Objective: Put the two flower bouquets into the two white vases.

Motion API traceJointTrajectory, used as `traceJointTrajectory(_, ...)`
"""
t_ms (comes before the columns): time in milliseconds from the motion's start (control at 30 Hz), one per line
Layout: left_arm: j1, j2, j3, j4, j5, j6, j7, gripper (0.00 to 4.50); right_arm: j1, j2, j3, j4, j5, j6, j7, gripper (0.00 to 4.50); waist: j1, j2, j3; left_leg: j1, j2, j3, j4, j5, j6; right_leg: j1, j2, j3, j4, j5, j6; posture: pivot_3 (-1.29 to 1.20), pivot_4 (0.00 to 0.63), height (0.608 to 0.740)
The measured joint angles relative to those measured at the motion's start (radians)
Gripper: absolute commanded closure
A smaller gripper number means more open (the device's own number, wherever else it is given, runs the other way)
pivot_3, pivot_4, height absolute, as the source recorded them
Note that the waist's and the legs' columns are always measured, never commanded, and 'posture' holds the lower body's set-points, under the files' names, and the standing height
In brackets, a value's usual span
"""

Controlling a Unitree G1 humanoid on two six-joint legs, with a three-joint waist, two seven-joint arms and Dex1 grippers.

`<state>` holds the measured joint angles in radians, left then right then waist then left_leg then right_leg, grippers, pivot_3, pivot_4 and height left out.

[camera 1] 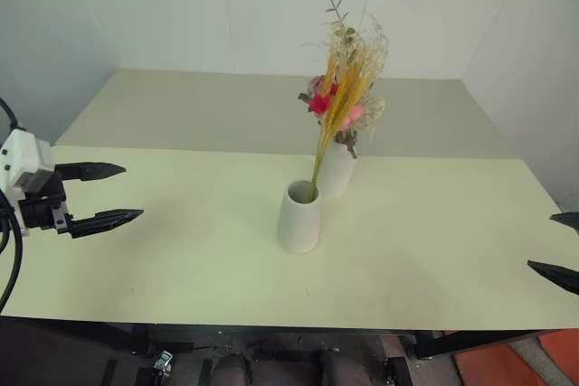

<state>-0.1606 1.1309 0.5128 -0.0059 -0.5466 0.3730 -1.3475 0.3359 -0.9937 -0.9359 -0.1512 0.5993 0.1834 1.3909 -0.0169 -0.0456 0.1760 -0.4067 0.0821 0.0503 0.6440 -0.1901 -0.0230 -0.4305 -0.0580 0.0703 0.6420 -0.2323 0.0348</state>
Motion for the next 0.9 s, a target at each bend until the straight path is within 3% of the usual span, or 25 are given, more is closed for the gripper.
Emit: traceJointTrajectory(900,0.003,-0.001,-0.007,-0.018,-0.005,0.0,0.007,0.0,-0.044,-0.001,0.033,-0.016,-0.028,-0.002,-0.018,0.04,0.001,0.0,0.0,0.0,0.0,0.0,0.0,0.0,0.0,0.0,0.0,0.0,0.0,0.0,0.0,0.0,0.15,0.74)
